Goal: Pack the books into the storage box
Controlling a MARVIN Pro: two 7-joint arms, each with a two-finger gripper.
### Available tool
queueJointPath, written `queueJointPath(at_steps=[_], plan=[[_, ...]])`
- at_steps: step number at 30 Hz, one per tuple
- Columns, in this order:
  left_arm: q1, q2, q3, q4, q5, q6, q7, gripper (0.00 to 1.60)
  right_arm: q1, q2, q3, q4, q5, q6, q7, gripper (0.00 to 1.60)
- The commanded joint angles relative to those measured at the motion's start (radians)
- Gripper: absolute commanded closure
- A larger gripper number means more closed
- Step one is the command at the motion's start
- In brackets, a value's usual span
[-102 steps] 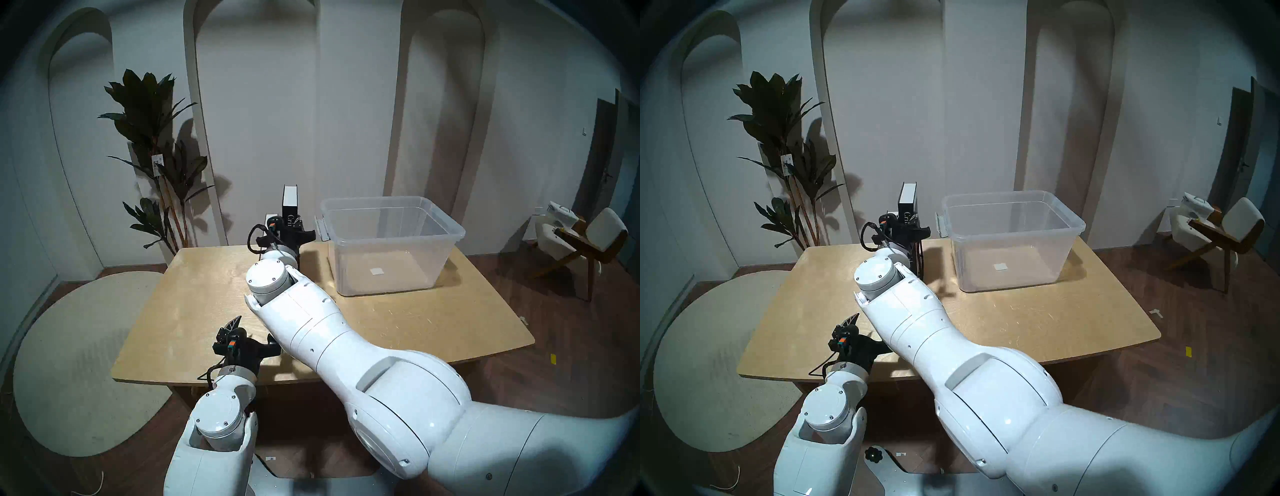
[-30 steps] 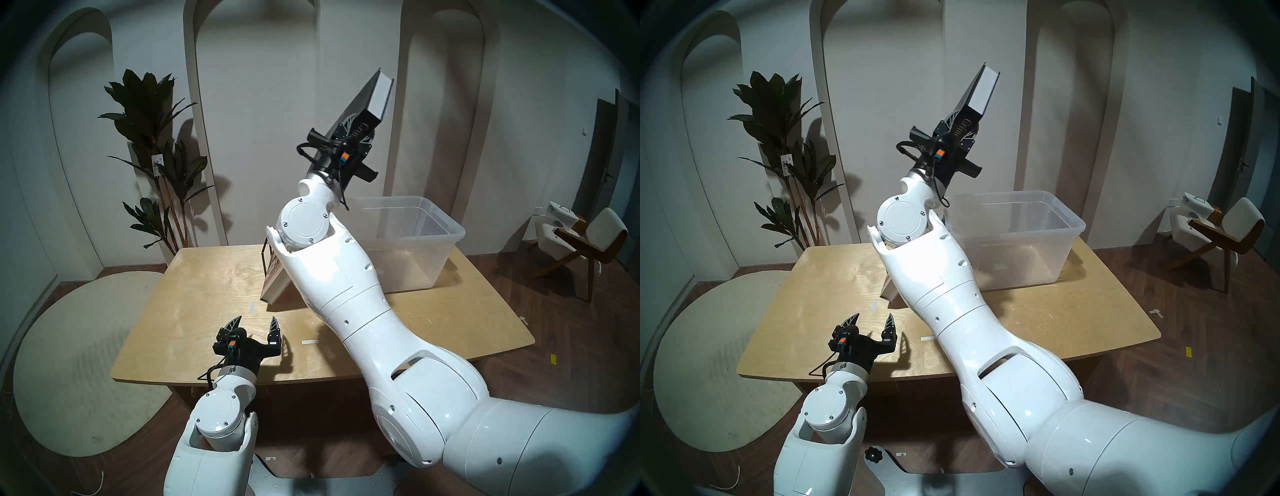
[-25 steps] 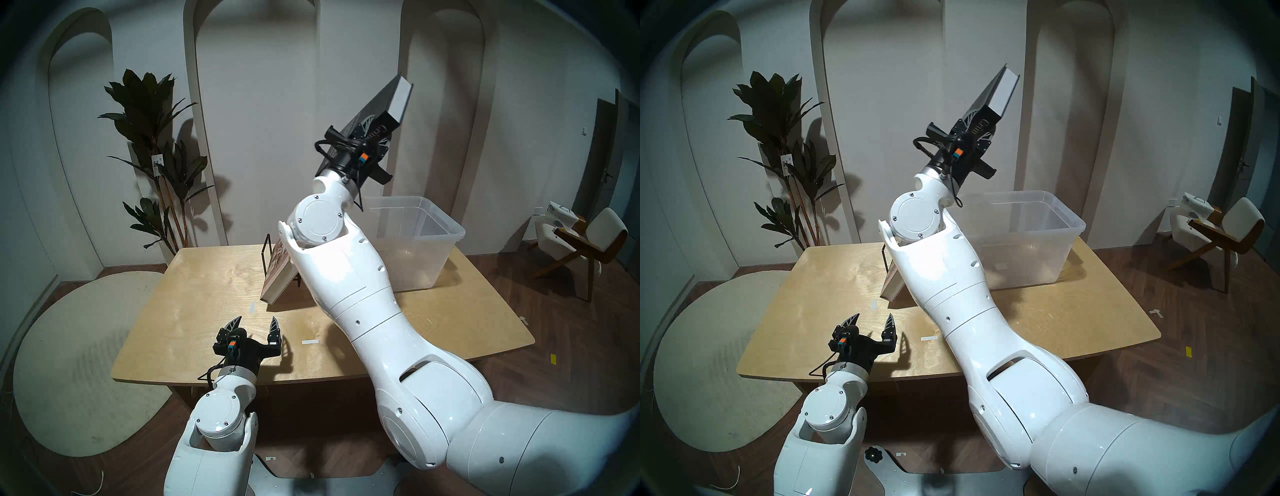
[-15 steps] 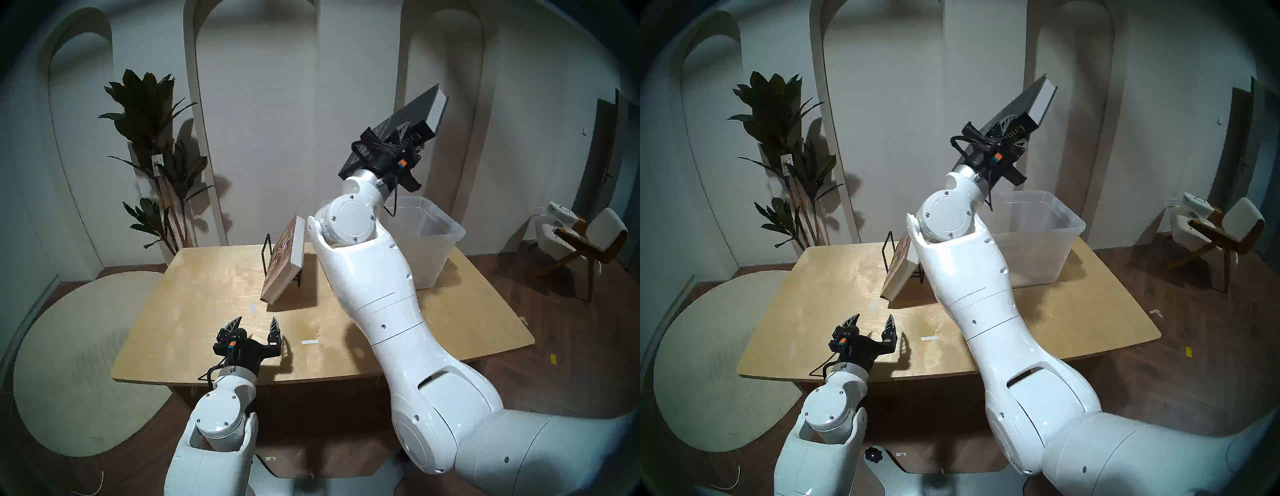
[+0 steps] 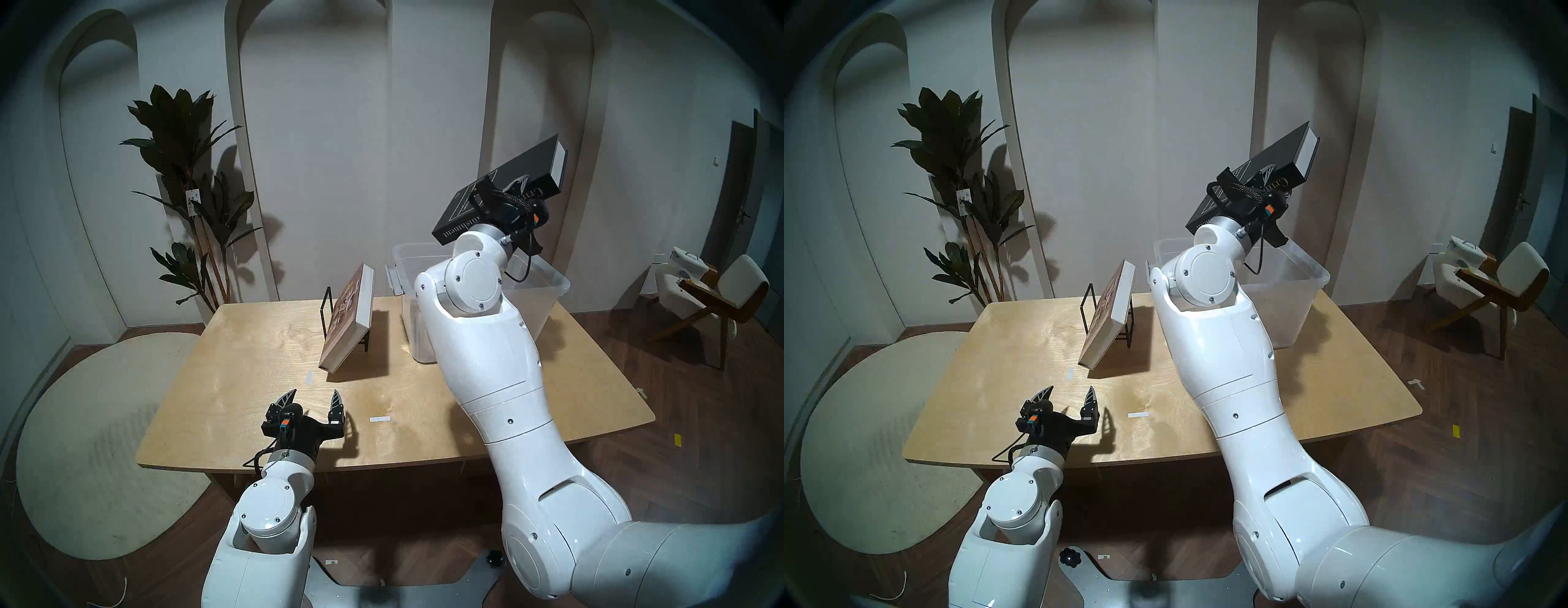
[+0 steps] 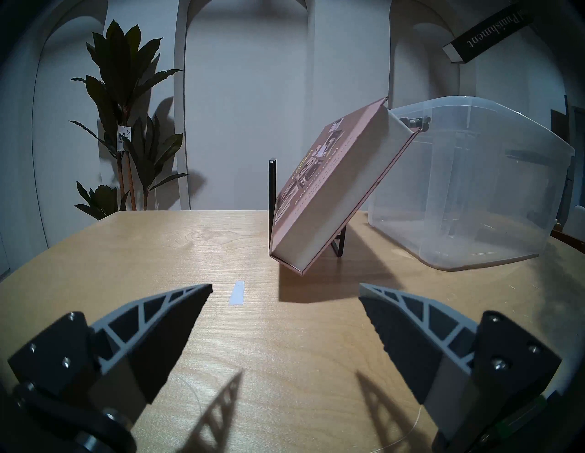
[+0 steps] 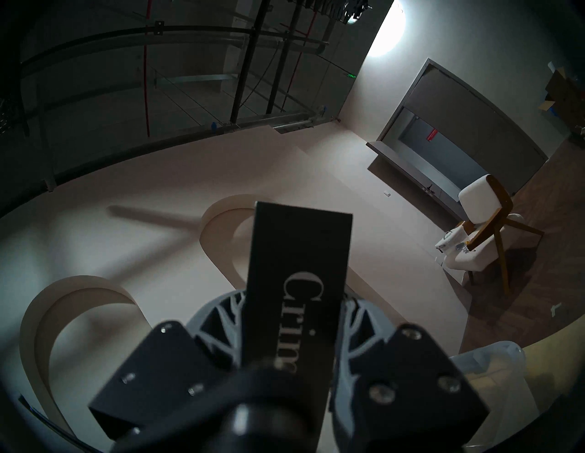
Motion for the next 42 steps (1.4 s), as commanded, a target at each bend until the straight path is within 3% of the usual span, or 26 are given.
queueJointPath(at_steps=[1,19,31,32,33,42], plan=[[-0.011,0.000,-0.001,-0.015,0.000,-0.005,0.000,0.00,-0.011,0.048,0.014,-0.043,0.060,0.051,0.064,1.60],[-0.014,0.000,-0.001,-0.013,0.000,-0.006,0.000,0.00,-0.045,0.146,0.044,-0.080,0.311,0.270,0.258,1.60],[-0.014,0.000,-0.001,-0.016,0.000,-0.007,0.000,0.00,-0.086,0.239,0.129,-0.121,0.527,0.484,0.394,1.60],[-0.014,0.000,-0.001,-0.016,0.000,-0.007,0.000,0.00,-0.089,0.247,0.138,-0.124,0.547,0.503,0.406,1.03],[-0.014,0.000,-0.001,-0.017,0.000,-0.008,0.000,0.00,-0.093,0.257,0.148,-0.130,0.562,0.522,0.415,0.00],[-0.013,0.000,-0.001,-0.023,0.000,-0.009,0.000,0.00,-0.124,0.340,0.211,-0.230,0.721,0.699,0.536,0.00]])
